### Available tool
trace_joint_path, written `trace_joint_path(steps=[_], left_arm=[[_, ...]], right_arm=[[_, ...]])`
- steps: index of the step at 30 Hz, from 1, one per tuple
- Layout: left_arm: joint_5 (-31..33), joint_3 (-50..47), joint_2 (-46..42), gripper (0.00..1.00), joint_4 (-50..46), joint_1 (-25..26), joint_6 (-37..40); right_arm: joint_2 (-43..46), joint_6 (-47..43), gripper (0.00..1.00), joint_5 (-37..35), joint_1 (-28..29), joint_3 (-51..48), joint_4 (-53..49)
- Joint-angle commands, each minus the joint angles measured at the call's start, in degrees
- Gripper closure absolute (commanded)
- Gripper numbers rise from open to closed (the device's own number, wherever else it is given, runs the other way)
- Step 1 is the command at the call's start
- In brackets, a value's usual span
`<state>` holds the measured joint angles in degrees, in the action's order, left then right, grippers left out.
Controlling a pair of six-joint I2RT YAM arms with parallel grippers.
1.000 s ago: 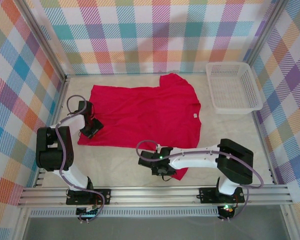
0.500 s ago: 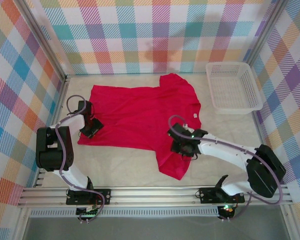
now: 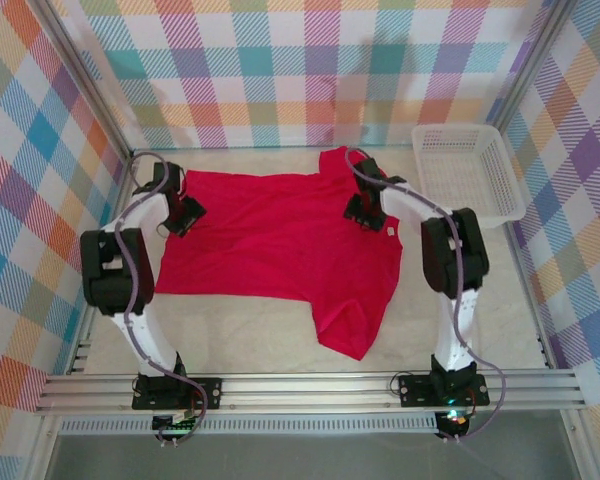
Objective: Fold the inside-out t-shirt
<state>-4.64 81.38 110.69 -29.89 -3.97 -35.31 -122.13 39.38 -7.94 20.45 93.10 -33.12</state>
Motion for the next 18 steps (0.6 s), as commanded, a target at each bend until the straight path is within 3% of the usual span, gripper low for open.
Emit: trace_joint_path(steps=[1,6,12,15,18], left_arm=[[-0.91,8.09,8.81,0.47,-3.92,-0.94,-0.42],[-0.72,20.87,20.69,0.46,-8.05,-1.05,0.44],[-1.34,39.26,34.86,0.46,-14.46,-2.26,0.32],[-2.18,46.05,38.78,0.45,-16.48,-2.88,0.82],[-1.57,43.45,34.34,0.42,-15.17,-2.83,1.29]], right_arm=[[-7.12,-3.67,0.4,2.15,-1.15,8.46,-5.9],[-19.91,-5.11,0.4,6.26,-3.12,25.69,-12.96],[-39.19,-6.96,0.41,10.31,-5.97,58.98,-28.41],[-41.56,-7.36,0.41,12.73,-7.9,64.33,-27.52],[-36.93,-9.07,0.41,13.64,-8.61,61.97,-26.2]])
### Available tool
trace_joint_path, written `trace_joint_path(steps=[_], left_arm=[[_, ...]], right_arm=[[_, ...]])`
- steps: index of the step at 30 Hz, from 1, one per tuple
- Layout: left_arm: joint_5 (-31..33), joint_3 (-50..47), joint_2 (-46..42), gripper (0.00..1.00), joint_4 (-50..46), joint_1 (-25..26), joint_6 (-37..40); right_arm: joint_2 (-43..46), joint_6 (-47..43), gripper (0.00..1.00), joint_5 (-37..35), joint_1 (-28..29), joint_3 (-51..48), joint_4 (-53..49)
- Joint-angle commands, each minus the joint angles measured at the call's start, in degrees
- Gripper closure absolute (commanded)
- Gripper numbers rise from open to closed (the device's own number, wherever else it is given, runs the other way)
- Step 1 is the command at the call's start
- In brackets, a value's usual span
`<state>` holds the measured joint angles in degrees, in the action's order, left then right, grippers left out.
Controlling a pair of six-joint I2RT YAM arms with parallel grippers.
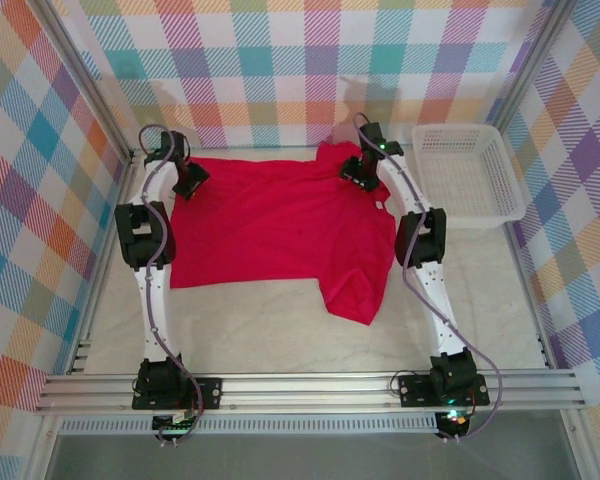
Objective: Fold the inside-out t-shirt
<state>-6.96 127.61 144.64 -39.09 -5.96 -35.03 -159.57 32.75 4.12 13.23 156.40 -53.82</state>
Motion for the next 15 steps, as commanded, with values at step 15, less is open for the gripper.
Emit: trace_joint_path(steps=[15], left_arm=[[-3.09,-65.66,-51.81,0.4,10.3,-0.44,-1.47]], right_arm=[[53.58,0.73,0.38,0.53,12.78,-73.22,17.39]])
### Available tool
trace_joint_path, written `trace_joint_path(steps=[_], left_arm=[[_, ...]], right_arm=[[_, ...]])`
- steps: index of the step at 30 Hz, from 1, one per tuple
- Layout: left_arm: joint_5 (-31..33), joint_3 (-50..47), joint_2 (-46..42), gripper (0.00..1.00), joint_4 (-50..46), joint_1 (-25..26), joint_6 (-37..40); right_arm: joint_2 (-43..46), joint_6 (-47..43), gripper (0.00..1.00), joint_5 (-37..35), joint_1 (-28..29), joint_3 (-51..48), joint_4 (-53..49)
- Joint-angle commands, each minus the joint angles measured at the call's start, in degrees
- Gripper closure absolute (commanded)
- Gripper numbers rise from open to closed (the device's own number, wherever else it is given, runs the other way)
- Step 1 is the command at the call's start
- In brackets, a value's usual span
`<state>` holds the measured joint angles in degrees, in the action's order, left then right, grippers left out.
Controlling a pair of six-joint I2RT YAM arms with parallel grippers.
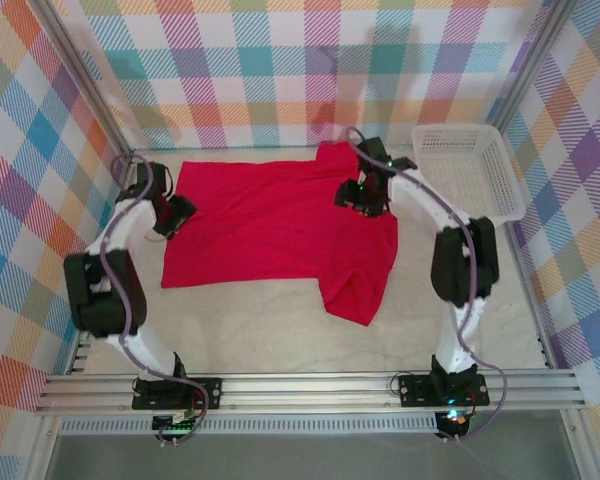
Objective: Fold the inside-out t-shirt
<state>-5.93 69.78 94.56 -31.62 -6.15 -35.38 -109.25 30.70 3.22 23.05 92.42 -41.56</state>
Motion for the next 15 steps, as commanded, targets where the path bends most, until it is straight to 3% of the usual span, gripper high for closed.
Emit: trace_joint_path(steps=[1,5,9,15], left_arm=[[-4.38,-9.88,-2.61,0.4,3.38,-0.3,-1.1],[-4.71,-14.27,-3.03,0.4,3.82,-2.07,-0.64],[-4.59,-17.17,-2.71,0.4,5.29,-6.17,-2.68],[-3.33,-19.04,-3.82,0.41,5.74,-10.11,-3.68]], right_arm=[[4.81,3.51,0.38,1.63,4.46,-12.33,6.34],[7.73,7.19,0.38,1.61,10.24,-22.4,10.41],[5.28,10.96,0.4,2.47,12.9,-29.66,14.11],[6.94,11.97,0.41,1.47,15.09,-32.08,12.61]])
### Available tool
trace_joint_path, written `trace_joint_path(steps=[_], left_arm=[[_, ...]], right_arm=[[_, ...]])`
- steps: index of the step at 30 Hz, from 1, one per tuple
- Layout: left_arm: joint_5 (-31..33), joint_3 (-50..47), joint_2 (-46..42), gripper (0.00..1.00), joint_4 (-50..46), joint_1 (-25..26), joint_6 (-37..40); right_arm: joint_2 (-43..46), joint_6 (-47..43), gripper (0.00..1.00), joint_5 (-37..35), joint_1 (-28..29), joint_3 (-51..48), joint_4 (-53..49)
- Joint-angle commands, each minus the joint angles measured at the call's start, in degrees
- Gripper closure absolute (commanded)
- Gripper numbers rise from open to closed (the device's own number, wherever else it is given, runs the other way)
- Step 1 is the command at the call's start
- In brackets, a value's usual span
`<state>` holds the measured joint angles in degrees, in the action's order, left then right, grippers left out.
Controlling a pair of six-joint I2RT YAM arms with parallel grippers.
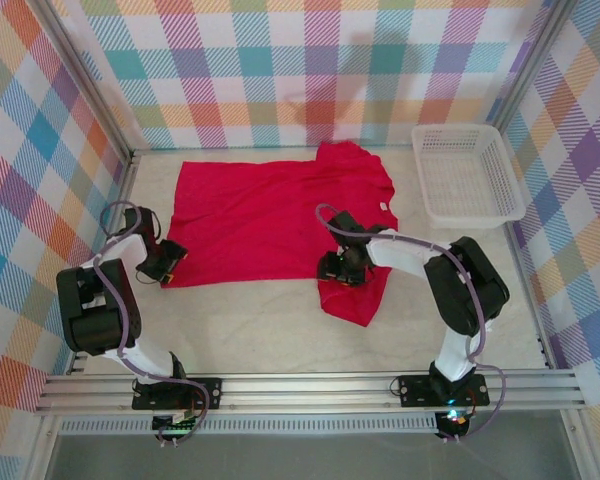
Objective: Fold the inside-out t-shirt
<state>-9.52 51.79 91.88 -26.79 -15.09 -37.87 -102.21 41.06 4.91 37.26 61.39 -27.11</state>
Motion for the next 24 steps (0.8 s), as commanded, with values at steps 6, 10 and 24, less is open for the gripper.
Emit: trace_joint_path(steps=[6,10,24], left_arm=[[4.34,-2.06,-8.85,0.41,-1.67,-1.21,-1.24],[7.72,-4.13,-12.64,0.42,-2.59,-2.93,-1.28],[1.96,-8.98,-5.06,0.5,4.21,-3.45,-4.0]], right_arm=[[12.79,-0.33,0.37,-5.09,0.91,0.68,-10.15],[21.7,2.23,0.4,-6.96,0.95,-7.75,-10.9],[34.16,7.56,0.52,-8.21,0.98,-22.25,-15.1]])
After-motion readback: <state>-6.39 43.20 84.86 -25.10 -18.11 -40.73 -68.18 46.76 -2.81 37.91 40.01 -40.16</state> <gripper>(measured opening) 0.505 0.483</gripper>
